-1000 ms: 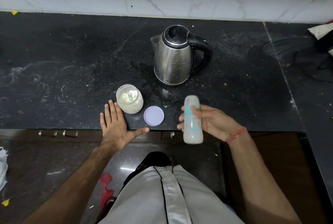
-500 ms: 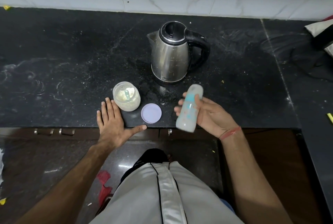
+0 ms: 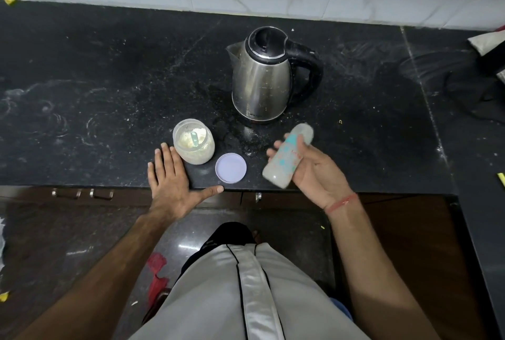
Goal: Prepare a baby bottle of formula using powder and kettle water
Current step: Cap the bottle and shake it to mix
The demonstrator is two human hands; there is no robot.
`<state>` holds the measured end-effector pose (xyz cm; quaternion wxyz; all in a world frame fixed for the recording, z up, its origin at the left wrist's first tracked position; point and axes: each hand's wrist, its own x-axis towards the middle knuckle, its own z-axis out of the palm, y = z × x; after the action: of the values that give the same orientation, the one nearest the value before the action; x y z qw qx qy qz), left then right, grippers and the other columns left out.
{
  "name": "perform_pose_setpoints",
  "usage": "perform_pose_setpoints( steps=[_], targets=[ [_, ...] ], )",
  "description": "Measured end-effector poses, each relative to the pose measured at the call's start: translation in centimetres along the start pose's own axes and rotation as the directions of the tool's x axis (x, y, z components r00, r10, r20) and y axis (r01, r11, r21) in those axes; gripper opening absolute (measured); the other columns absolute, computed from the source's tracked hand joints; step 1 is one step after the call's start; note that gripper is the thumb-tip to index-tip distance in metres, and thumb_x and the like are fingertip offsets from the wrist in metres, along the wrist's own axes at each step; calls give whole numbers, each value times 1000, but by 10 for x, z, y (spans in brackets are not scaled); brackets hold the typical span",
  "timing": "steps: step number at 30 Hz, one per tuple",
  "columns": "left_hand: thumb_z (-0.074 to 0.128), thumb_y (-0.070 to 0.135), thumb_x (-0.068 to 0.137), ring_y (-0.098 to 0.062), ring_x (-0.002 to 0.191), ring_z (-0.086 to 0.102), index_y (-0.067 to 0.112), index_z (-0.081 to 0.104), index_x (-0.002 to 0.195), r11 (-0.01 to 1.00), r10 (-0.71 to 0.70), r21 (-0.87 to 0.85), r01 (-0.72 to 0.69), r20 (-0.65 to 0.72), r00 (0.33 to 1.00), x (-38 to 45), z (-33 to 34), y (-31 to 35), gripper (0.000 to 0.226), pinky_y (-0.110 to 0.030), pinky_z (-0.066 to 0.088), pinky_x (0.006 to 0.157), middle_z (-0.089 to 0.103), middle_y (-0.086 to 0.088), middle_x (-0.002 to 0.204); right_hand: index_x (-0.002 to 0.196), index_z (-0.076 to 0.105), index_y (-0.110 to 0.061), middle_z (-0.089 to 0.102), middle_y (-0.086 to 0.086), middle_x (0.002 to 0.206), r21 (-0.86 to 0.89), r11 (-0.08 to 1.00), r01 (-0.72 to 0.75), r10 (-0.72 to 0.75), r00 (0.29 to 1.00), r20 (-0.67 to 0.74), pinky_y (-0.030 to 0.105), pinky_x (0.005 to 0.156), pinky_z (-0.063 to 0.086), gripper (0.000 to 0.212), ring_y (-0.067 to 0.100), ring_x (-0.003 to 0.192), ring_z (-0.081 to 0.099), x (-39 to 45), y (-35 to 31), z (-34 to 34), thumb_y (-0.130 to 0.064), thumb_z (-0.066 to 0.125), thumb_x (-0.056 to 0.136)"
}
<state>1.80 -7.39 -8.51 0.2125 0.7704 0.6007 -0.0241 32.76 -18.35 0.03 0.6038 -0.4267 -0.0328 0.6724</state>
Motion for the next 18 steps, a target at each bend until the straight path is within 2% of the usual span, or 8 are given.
perform_pose_setpoints(
  steps=[2,4,8,11,13,15,18],
  targets=[
    [38,122,48,-30,169,-19,4,-13,173,1000,-1,1,1,1,1000,-1,1,0,179,-56,-8,136,-17,-14,183,142,58,-5,71,19,133,158,987,29,-18,997,-69,55,106,60,42,42,131,69,2,8,4,-29,63,108],
    [40,121,49,-29,169,-20,5,-14,173,1000,2,-3,-2,3,1000,0,0,-1,178,-56,-9,136,-18,-14,183,139,60,-4,72,20,131,169,986,-2,19,995,-99,57,105,60,42,44,131,69,1,16,8,-29,64,106],
    [39,121,49,-29,168,-23,6,-16,173,1000,2,-1,-2,16,1000,-1,-1,0,178,-55,-11,136,-20,-14,183,145,54,-8,68,19,132,357,922,149,-77,975,-207,61,111,55,42,48,131,68,0,24,9,-28,63,110],
    [37,122,48,-29,168,-23,5,-16,173,1000,2,1,-2,14,1000,0,-1,0,178,-55,-10,136,-20,-13,182,150,51,-8,65,21,144,294,949,116,-57,978,-202,63,118,47,50,49,132,67,-6,26,12,-33,64,108],
    [34,123,48,-29,168,-23,5,-16,172,1000,-2,18,1,23,1000,0,-2,1,179,-55,-10,136,-22,-14,182,152,49,-8,61,26,151,320,935,152,-83,972,-220,61,120,46,53,48,133,67,-7,26,11,-33,64,108],
    [32,123,47,-29,168,-24,4,-17,172,1000,-4,26,3,27,1000,-1,-2,1,179,-56,-10,136,-23,-14,182,153,47,-6,61,28,150,324,930,172,-101,970,-222,59,122,45,55,45,134,66,-9,24,14,-33,64,109],
    [32,123,47,-28,168,-24,4,-17,172,1000,2,22,-3,29,1000,-1,-4,2,179,-55,-11,136,-23,-13,182,152,47,-6,65,26,144,224,969,103,-55,976,-211,59,121,46,52,44,133,67,-10,27,23,-33,62,110]
  ],
)
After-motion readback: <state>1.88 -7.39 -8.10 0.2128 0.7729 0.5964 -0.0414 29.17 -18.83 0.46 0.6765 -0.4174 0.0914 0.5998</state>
